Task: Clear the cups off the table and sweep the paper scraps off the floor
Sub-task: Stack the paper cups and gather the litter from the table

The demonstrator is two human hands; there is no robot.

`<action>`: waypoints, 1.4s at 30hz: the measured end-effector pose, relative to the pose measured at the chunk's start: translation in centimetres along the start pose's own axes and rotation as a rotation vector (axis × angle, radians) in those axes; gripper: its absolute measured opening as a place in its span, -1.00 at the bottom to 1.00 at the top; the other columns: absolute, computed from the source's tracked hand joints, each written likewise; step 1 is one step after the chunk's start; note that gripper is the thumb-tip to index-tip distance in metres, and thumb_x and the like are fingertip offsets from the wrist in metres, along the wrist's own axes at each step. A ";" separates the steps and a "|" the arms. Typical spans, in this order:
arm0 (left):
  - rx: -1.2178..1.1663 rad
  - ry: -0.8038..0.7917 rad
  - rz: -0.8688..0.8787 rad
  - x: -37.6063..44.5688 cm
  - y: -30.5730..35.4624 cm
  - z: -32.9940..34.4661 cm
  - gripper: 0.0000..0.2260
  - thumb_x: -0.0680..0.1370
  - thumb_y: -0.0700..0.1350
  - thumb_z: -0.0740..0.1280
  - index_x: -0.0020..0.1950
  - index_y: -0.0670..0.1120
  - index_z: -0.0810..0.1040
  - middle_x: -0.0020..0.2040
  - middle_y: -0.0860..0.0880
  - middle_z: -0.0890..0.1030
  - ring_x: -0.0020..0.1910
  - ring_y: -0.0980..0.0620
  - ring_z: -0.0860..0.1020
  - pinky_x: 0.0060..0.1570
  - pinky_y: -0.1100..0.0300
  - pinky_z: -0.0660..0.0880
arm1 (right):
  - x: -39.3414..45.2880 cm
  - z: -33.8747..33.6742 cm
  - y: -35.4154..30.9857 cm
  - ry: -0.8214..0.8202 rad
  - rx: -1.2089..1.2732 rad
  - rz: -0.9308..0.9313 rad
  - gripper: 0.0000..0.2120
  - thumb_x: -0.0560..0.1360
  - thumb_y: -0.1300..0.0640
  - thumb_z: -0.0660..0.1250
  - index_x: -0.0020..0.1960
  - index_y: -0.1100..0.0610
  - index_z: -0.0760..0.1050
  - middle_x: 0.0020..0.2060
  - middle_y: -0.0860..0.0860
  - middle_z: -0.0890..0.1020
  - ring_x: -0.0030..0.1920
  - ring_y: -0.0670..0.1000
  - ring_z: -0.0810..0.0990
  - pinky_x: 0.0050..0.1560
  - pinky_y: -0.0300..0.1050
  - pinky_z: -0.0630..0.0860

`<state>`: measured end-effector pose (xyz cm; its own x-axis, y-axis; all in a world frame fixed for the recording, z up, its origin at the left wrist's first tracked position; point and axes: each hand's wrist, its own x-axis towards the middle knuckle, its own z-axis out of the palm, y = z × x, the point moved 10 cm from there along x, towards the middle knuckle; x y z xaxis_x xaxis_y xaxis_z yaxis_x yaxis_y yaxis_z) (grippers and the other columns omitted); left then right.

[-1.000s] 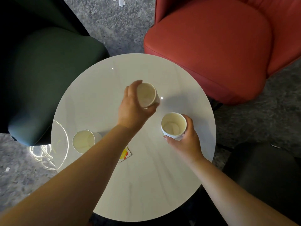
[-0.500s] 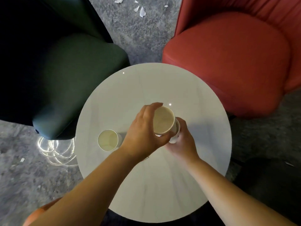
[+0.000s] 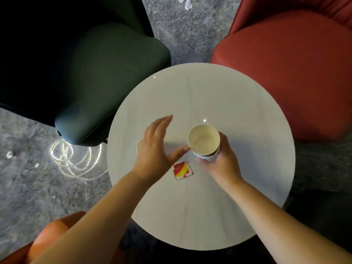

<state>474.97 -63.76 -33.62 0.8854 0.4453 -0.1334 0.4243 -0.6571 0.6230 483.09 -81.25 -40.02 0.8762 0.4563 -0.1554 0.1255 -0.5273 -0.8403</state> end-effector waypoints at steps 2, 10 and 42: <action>0.066 0.078 -0.112 -0.6 -3.2 -1.3 -0.24 0.41 0.15 0.45 0.52 0.00 0.22 0.47 0.01 0.29 0.43 0.02 0.23 0.40 0.16 0.19 | -0.1 -0.3 0.6 0.013 -0.001 0.032 -0.32 0.24 0.12 0.62 0.27 0.04 0.39 0.01 -0.28 0.46 -0.02 -0.26 0.43 -0.15 -0.57 0.33; 0.117 -0.099 -0.240 -1.4 -9.0 1.2 -0.23 0.38 0.01 0.54 0.49 0.05 0.23 0.42 0.01 0.29 0.33 -0.09 0.37 0.19 -0.01 0.45 | -1.0 -0.3 2.2 0.044 -0.006 0.110 -0.31 0.24 0.14 0.61 0.26 -0.05 0.37 -0.02 -0.36 0.47 -0.03 -0.21 0.47 -0.17 -0.58 0.32; -0.077 -0.131 0.269 -1.6 5.6 4.5 -0.16 0.40 0.31 0.36 0.54 -0.07 0.18 0.46 -0.01 0.31 0.43 0.04 0.28 0.39 0.17 0.25 | -2.4 0.1 2.1 0.028 0.032 0.130 -0.38 0.27 0.03 0.57 0.19 -0.22 0.32 -0.02 -0.36 0.53 0.00 -0.19 0.56 -0.12 -0.42 0.44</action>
<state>476.79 -70.88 -33.44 0.9831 0.1757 -0.0506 0.1597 -0.6906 0.7054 481.25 -83.37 -41.43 0.8969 0.3649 -0.2496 -0.0045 -0.5571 -0.8304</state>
